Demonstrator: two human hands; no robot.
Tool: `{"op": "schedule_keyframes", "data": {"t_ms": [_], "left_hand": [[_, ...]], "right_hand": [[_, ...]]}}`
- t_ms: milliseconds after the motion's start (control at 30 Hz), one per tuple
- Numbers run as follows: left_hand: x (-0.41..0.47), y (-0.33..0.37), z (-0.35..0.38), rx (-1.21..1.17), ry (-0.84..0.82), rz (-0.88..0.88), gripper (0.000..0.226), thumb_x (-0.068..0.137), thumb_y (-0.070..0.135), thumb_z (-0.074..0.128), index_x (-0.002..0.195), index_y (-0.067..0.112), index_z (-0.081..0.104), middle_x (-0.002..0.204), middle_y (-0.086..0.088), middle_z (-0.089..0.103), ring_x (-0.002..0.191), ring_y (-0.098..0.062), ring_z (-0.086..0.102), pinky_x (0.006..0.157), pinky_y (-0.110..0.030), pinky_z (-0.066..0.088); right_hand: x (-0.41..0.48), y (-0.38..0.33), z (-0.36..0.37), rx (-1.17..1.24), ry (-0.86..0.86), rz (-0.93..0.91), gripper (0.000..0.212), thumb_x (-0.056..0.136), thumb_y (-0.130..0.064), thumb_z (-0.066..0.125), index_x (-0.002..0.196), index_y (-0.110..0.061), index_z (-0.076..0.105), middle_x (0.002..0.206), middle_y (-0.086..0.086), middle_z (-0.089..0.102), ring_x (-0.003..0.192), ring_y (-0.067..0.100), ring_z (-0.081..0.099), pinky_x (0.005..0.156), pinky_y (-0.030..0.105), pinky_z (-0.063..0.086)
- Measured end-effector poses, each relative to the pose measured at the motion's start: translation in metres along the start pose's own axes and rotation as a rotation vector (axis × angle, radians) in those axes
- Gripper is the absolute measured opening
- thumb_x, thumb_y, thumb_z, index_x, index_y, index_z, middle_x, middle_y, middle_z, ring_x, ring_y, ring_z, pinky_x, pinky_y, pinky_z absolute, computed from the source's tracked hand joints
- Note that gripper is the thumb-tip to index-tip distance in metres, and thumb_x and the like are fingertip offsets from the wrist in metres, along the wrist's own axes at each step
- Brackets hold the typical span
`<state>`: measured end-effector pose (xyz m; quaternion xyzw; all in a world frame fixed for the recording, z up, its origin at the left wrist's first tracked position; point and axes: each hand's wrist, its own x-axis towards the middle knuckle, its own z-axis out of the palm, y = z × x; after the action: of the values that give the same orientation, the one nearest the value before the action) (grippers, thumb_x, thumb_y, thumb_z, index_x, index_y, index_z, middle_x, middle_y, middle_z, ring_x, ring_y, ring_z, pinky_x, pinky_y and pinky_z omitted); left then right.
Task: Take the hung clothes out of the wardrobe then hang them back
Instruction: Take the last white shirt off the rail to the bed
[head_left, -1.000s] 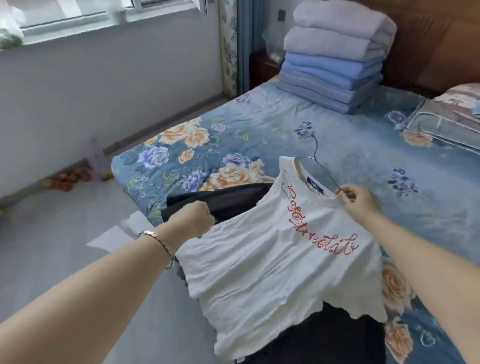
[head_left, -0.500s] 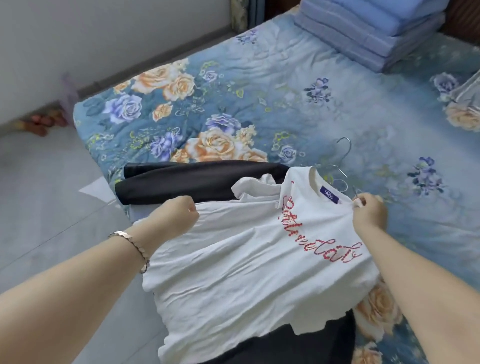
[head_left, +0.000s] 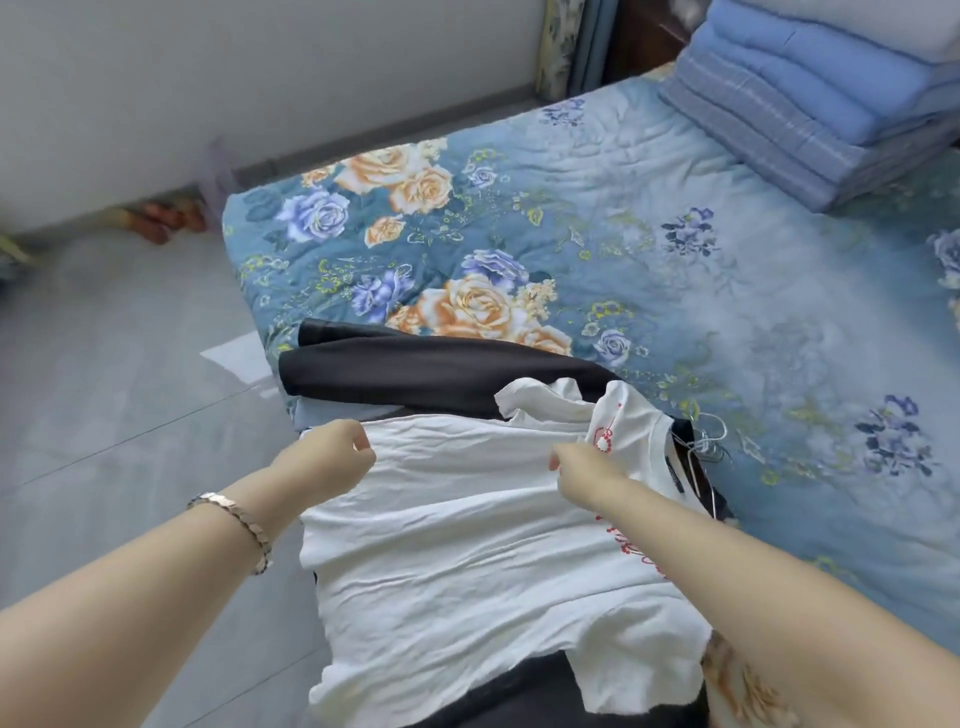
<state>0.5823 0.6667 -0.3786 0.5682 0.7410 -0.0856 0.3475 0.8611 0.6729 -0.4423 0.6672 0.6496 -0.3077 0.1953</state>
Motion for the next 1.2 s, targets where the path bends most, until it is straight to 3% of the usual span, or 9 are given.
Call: {"op": "schedule_keyframes", "data": {"t_ms": [133, 267, 400, 533, 667, 800, 1000, 1100, 1200], "left_hand": [[-0.040, -0.053, -0.026, -0.012, 0.060, -0.061, 0.015, 0.087, 0.017, 0.041, 0.088, 0.016, 0.056, 0.093, -0.004, 0.066, 0.087, -0.024, 0.064, 0.079, -0.032, 0.050], [-0.094, -0.123, -0.054, -0.023, 0.142, -0.172, 0.013, 0.089, 0.019, 0.041, 0.091, 0.016, 0.054, 0.103, -0.006, 0.066, 0.094, -0.024, 0.063, 0.079, -0.029, 0.047], [-0.168, -0.206, -0.078, -0.050, 0.246, -0.316, 0.021, 0.092, 0.023, 0.041, 0.106, 0.018, 0.056, 0.117, -0.003, 0.060, 0.103, -0.023, 0.056, 0.074, -0.024, 0.037], [-0.260, -0.302, -0.091, -0.172, 0.344, -0.441, 0.011, 0.092, 0.022, 0.042, 0.097, 0.018, 0.052, 0.119, -0.006, 0.059, 0.110, -0.025, 0.055, 0.079, -0.026, 0.039], [-0.373, -0.400, -0.095, -0.249, 0.449, -0.593, 0.008, 0.092, 0.024, 0.044, 0.093, 0.018, 0.049, 0.117, -0.009, 0.061, 0.108, -0.025, 0.056, 0.079, -0.026, 0.040], [-0.485, -0.483, -0.090, -0.302, 0.584, -0.797, 0.012, 0.090, 0.026, 0.044, 0.094, 0.020, 0.053, 0.112, -0.007, 0.062, 0.102, -0.024, 0.057, 0.082, -0.026, 0.042], [-0.627, -0.571, -0.085, -0.403, 0.736, -1.049, 0.011, 0.088, 0.021, 0.039, 0.079, 0.020, 0.045, 0.090, -0.001, 0.053, 0.083, -0.021, 0.050, 0.069, -0.025, 0.036], [-0.689, -0.607, -0.085, -0.408, 0.817, -1.180, 0.013, 0.090, 0.019, 0.039, 0.080, 0.020, 0.047, 0.092, 0.000, 0.053, 0.082, -0.019, 0.050, 0.062, -0.024, 0.035], [-0.731, -0.629, -0.089, -0.411, 0.859, -1.306, 0.015, 0.093, 0.021, 0.039, 0.095, 0.016, 0.054, 0.103, -0.004, 0.060, 0.087, -0.021, 0.053, 0.067, -0.026, 0.039]], "right_hand": [[-0.024, -0.095, -0.006, -0.098, -0.102, -0.248, 0.035, 0.092, -0.009, 0.040, 0.123, -0.019, 0.053, 0.131, 0.004, 0.053, 0.118, 0.026, 0.052, 0.094, 0.032, 0.043], [-0.068, -0.207, -0.014, -0.214, -0.070, -0.476, 0.034, 0.093, -0.010, 0.041, 0.124, -0.015, 0.054, 0.131, 0.008, 0.053, 0.118, 0.029, 0.052, 0.094, 0.035, 0.045], [-0.128, -0.322, -0.008, -0.351, -0.020, -0.691, 0.028, 0.089, -0.008, 0.044, 0.112, -0.008, 0.061, 0.119, 0.012, 0.060, 0.100, 0.031, 0.058, 0.082, 0.033, 0.048], [-0.205, -0.432, 0.012, -0.513, 0.022, -0.852, 0.035, 0.090, -0.009, 0.040, 0.120, -0.010, 0.056, 0.123, 0.011, 0.058, 0.112, 0.030, 0.056, 0.091, 0.034, 0.048], [-0.304, -0.537, 0.041, -0.589, 0.045, -1.064, 0.034, 0.095, -0.012, 0.039, 0.124, -0.009, 0.055, 0.125, 0.010, 0.056, 0.113, 0.029, 0.054, 0.070, 0.023, 0.043], [-0.410, -0.628, 0.079, -0.627, 0.031, -1.273, 0.032, 0.094, -0.013, 0.045, 0.123, -0.007, 0.057, 0.124, 0.013, 0.058, 0.115, 0.029, 0.055, 0.090, 0.030, 0.045], [-0.547, -0.738, 0.140, -0.694, 0.018, -1.564, 0.030, 0.093, -0.016, 0.047, 0.119, -0.008, 0.059, 0.098, 0.006, 0.053, 0.102, 0.025, 0.057, 0.083, 0.024, 0.042], [-0.613, -0.793, 0.168, -0.698, 0.035, -1.726, 0.029, 0.093, -0.014, 0.045, 0.117, -0.008, 0.060, 0.102, 0.006, 0.055, 0.094, 0.022, 0.054, 0.082, 0.025, 0.043], [-0.653, -0.831, 0.188, -0.656, -0.010, -1.911, 0.014, 0.093, -0.018, 0.046, 0.091, -0.025, 0.059, 0.094, -0.004, 0.052, 0.099, 0.022, 0.056, 0.087, 0.027, 0.045]]}}
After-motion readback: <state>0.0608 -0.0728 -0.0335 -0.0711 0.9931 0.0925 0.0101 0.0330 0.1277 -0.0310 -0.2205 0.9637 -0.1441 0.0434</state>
